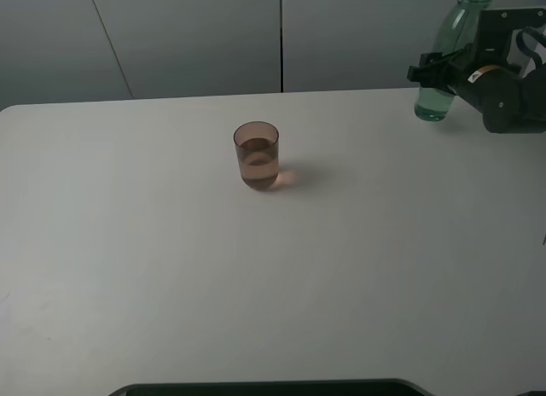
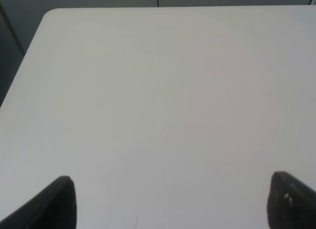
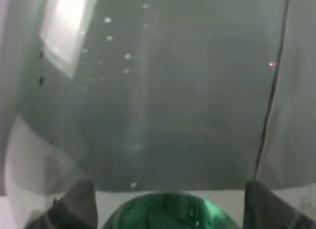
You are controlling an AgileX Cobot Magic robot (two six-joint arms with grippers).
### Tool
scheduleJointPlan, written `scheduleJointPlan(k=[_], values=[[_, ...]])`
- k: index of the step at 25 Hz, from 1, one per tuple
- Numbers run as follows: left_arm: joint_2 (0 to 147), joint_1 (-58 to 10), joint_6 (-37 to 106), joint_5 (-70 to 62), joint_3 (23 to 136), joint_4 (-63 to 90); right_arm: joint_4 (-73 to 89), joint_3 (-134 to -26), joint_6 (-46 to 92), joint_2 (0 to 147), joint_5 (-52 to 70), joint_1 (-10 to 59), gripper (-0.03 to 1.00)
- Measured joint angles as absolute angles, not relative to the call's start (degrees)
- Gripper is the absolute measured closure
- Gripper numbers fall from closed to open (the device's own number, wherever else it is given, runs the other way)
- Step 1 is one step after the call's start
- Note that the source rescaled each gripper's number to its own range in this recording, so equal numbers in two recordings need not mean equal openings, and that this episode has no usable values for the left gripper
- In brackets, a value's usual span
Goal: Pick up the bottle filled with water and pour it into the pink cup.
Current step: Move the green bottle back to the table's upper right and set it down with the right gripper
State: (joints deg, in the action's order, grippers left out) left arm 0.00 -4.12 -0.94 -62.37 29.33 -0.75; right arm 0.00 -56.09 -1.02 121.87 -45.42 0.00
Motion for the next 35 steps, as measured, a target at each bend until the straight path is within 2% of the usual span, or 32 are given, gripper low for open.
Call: scheduleJointPlan(k=[27,28,29,30,31,32,35], values=[[0.0,-4.1,-0.9,-62.4,29.3,-0.8,0.0,-57.4,-1.5,126.2,-45.5,0.0,0.96],[0.0,-4.1,-0.9,-62.4,29.3,-0.8,0.0,-57.4,-1.5,126.2,-45.5,0.0,0.77],[0.0,-4.1,-0.9,-62.4,29.3,-0.8,0.0,-57.4,-1.7,126.2,-45.4,0.0,0.35],[0.0,-4.1,-0.9,-62.4,29.3,-0.8,0.0,-57.4,-1.8,126.2,-45.1,0.0,0.16],[0.0,-4.1,-0.9,-62.4,29.3,-0.8,0.7,-57.4,-2.1,126.2,-45.0,0.0,0.05],[0.0,-4.1,-0.9,-62.4,29.3,-0.8,1.2,-57.4,-2.2,126.2,-44.8,0.0,0.0],[0.0,-4.1,-0.9,-62.4,29.3,-0.8,3.1,-57.4,-2.5,126.2,-44.8,0.0,-0.03]])
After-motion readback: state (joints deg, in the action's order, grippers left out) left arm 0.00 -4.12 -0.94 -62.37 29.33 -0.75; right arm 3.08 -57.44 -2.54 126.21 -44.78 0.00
